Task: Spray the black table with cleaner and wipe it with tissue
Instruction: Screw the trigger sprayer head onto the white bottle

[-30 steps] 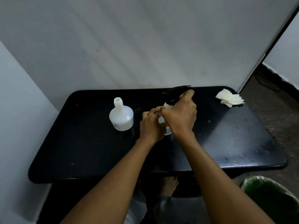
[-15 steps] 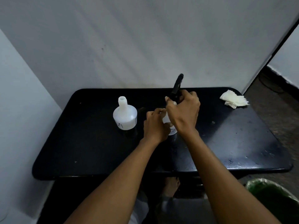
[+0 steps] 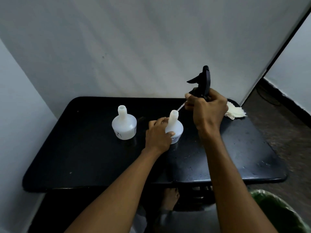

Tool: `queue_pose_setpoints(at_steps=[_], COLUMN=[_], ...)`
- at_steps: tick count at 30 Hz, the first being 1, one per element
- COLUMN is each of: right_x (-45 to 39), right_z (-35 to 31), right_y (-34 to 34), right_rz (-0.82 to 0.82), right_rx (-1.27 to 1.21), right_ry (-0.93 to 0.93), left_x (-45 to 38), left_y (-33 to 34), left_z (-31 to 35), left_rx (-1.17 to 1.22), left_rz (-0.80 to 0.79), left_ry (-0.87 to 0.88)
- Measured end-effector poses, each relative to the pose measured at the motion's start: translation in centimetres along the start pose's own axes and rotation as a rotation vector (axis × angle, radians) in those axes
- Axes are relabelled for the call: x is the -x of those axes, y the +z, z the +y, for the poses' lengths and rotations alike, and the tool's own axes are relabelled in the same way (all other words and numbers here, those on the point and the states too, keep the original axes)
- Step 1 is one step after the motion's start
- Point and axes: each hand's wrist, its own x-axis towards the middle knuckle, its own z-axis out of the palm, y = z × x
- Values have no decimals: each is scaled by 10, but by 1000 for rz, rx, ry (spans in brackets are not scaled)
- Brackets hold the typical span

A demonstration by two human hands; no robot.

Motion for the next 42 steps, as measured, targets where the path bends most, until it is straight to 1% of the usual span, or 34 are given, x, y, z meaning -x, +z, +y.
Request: queue_pose_setpoints(at_steps=[5, 14, 20, 23, 26, 28, 30, 31, 33, 35, 37, 38, 40, 42], right_x=[-2, -8, -1, 4, 13, 19, 25, 28, 33, 39, 44, 46, 49, 50], right_z=[-16, -33, -33, -29, -24, -20, -16, -15, -14, -15, -16, -16, -17, -19], right_y=[-10, -19, -8, 4, 19, 30, 42, 47, 59, 69, 77, 80, 84, 86], right_rz=[14, 87, 64, 33, -10, -47, -95, -115, -144, -181, -223, -238, -248, -237], right_rx=[-44, -29, -65, -109, -157, -177, -179, -179, -181, -178, -166, -159, -139, -126], right_ry=[-51, -162, -195, -167, -122, -95, -79, -75, -74, -93, -126, -146, -180, -202], left_x=[1, 0, 5, 6, 12, 17, 19, 20, 20, 20, 19, 18, 15, 12], left_y=[1, -2, -12, -30, -52, -69, -84, -91, -102, -106, -106, -105, -102, -100], left_z=[0, -1, -3, -4, -11, -20, -31, -37, -49, -59, -71, -77, -87, -95], left_rx=[13, 3, 32, 98, 170, 205, 163, 154, 194, 304, 431, 486, 541, 526], left_rz=[22, -11, 48, 183, 346, 506, 704, 774, 838, 873, 850, 789, 614, 433], left_ry=[1, 29, 79, 74, -33, -115, -190, -230, -309, -367, -395, -407, -419, -387])
